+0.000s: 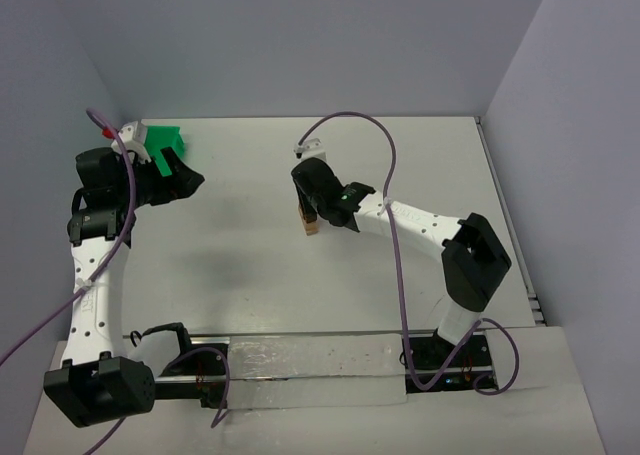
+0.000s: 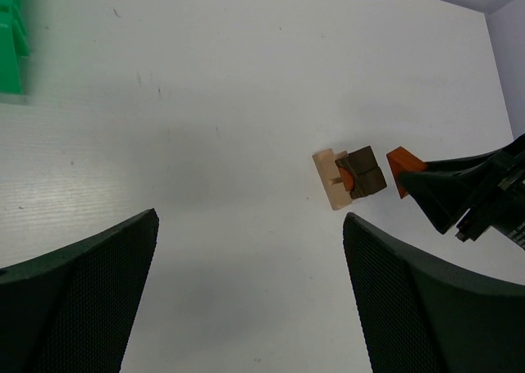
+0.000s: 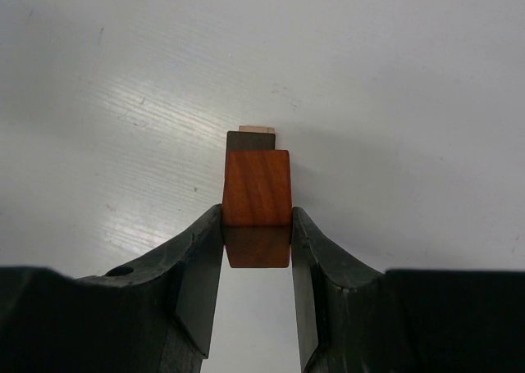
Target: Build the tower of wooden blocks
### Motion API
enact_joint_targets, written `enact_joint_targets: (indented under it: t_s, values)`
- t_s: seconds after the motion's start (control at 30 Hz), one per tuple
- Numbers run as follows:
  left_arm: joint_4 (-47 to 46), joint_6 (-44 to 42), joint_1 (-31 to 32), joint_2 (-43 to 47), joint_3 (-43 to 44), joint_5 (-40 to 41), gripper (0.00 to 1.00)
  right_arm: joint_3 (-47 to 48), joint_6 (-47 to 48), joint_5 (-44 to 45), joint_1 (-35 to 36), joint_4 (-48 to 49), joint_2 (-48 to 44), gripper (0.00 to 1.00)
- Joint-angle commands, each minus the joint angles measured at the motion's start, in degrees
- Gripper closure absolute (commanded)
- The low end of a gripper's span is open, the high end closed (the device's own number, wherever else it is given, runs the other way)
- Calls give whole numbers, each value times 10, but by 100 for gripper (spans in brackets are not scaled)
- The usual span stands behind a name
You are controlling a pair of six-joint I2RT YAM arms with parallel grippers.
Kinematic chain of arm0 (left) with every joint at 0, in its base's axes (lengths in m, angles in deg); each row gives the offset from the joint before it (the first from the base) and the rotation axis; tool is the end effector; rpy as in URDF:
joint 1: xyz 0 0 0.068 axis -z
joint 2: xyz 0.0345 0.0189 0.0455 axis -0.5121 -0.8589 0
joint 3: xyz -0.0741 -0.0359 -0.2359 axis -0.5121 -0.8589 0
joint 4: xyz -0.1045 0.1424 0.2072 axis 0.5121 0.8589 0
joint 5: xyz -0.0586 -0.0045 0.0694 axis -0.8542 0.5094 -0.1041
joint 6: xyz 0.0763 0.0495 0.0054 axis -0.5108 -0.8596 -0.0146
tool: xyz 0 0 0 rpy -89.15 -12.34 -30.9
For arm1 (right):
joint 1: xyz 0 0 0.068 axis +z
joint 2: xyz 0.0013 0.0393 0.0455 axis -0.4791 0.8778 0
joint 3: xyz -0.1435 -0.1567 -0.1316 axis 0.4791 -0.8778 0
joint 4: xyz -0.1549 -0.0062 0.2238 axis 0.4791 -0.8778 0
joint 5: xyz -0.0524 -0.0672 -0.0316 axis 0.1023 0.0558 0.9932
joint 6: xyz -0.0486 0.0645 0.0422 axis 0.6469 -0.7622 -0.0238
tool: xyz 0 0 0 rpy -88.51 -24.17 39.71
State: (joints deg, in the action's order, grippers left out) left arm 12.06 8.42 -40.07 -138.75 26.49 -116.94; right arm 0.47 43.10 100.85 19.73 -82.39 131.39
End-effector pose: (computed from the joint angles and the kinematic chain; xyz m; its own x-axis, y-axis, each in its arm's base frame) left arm 0.2830 0.0077 0.3234 -0.5199 -0.3137 -0.7945 0.1340 0.8886 -0.4386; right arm 0.3083 0.2995 0.2137 -0.5478 -0.2292 -0.8046 -0.3555 0.9344 -0.0241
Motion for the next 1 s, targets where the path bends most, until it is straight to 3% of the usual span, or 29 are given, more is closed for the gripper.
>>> enact_joint_targets:
  t_s: [0.0, 0.97]
  values:
    - [-8, -12, 4, 2, 23, -21, 1, 29, 12, 0, 3, 27, 11, 100]
    - [-6, -27, 26, -22, 40, -28, 1, 78, 18, -42, -15, -3, 59, 96]
